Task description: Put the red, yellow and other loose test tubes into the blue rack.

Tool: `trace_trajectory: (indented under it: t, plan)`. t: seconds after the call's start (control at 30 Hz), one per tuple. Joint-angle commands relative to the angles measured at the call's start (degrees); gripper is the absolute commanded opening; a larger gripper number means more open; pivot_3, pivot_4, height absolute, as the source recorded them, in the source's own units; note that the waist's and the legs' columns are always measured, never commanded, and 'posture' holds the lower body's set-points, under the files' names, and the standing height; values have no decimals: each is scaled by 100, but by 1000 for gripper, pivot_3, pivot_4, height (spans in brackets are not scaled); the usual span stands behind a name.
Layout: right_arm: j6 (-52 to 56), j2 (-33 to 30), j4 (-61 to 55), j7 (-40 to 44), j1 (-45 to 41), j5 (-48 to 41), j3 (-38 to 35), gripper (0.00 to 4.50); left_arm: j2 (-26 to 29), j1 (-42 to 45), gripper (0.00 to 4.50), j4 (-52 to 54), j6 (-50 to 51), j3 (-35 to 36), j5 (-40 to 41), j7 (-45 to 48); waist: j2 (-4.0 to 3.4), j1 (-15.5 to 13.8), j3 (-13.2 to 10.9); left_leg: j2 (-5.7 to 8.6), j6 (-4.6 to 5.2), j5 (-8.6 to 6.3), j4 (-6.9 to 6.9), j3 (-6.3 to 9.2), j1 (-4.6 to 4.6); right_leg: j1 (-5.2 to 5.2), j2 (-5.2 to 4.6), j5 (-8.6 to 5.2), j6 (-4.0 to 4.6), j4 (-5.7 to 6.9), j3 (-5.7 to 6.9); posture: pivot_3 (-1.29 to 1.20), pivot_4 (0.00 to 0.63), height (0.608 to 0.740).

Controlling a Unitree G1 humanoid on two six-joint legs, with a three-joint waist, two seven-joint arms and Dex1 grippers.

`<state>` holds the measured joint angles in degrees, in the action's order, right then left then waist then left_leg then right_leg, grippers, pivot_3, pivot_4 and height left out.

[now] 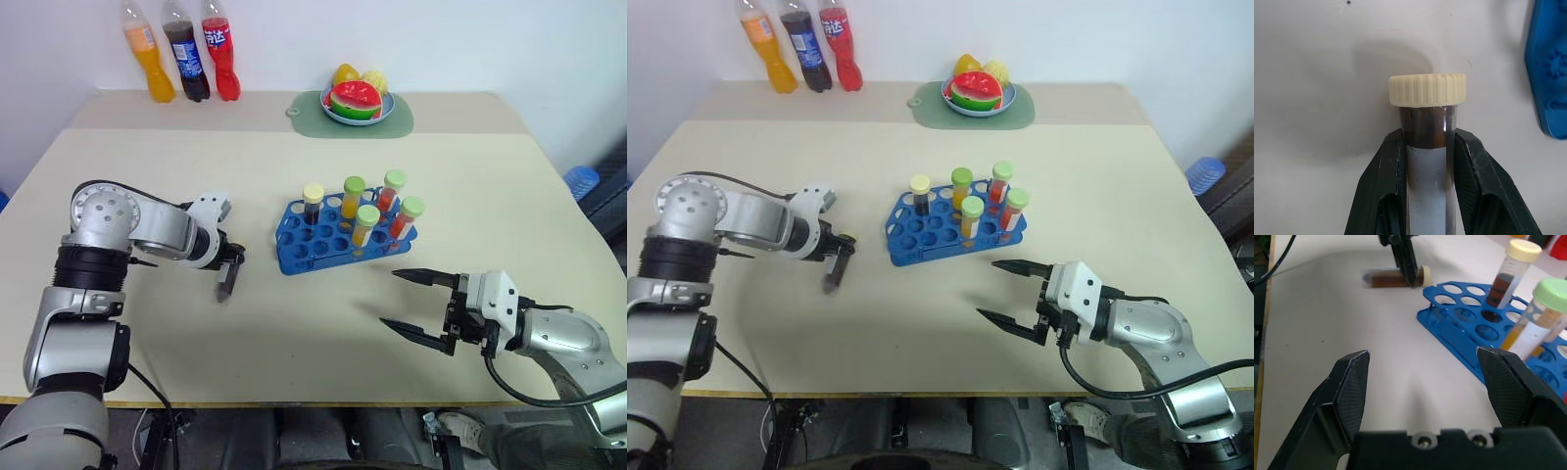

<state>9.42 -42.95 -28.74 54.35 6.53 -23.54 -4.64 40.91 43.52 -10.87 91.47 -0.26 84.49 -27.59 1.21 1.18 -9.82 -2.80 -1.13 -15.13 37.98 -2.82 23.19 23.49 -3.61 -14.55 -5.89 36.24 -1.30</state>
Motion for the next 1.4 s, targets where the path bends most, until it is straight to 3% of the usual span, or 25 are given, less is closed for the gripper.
trace_trajectory:
  t: [0.03,0.13,0.2,0.27,0.43,0.57,0.9,1.4]
  plan:
    - [-134,109,55,-82,-94,30,-36,3865,370,-577,729,1415,-579,640,-203,1530,3,-18,-2,-2,-4,2,-1,1,3,4,2,0,2,0,1,0,150,740]
    - [-147,207,130,-164,-179,72,-4,3865,259,-1138,729,1839,-1274,1546,170,3739,2,-82,-3,-2,-16,8,-3,-1,9,6,-2,-4,11,-3,7,0,150,740]
    - [-174,255,161,-207,-200,128,11,3865,292,-1162,729,1739,-1490,1802,168,4565,5,-130,-4,1,-17,9,0,-2,13,4,-7,-5,16,-9,13,0,150,740]
    - [-189,301,136,-295,-175,181,-15,3865,250,-1052,729,1990,-2178,1759,-379,5477,5,-167,-4,2,-17,8,4,-3,13,2,-8,-4,17,-14,12,0,150,740]
    - [-313,399,166,-494,-128,371,-71,3865,-195,-1035,729,2370,-4201,1127,-2048,7160,4,-194,-3,5,-15,8,4,-5,16,-4,-10,-4,18,-26,10,0,150,740]
    - [-328,480,-50,-790,213,447,-277,3865,-917,-833,729,1683,-5761,185,-3502,8139,2,-218,-2,6,-14,8,6,-5,17,-5,-6,-4,17,-27,10,0,150,740]
    - [-338,675,-433,-1365,836,571,-542,3865,-2006,-397,729,-272,-7922,-583,-5460,8880,3,-190,-2,2,-5,4,11,-3,20,0,3,-4,14,-23,3,0,150,740]
    - [-292,698,-605,-1595,995,635,-562,3865,-2783,-573,729,-1331,-9115,-755,-6509,8916,1,-188,2,2,-1,1,13,2,18,-3,3,-4,13,-22,4,0,150,740]
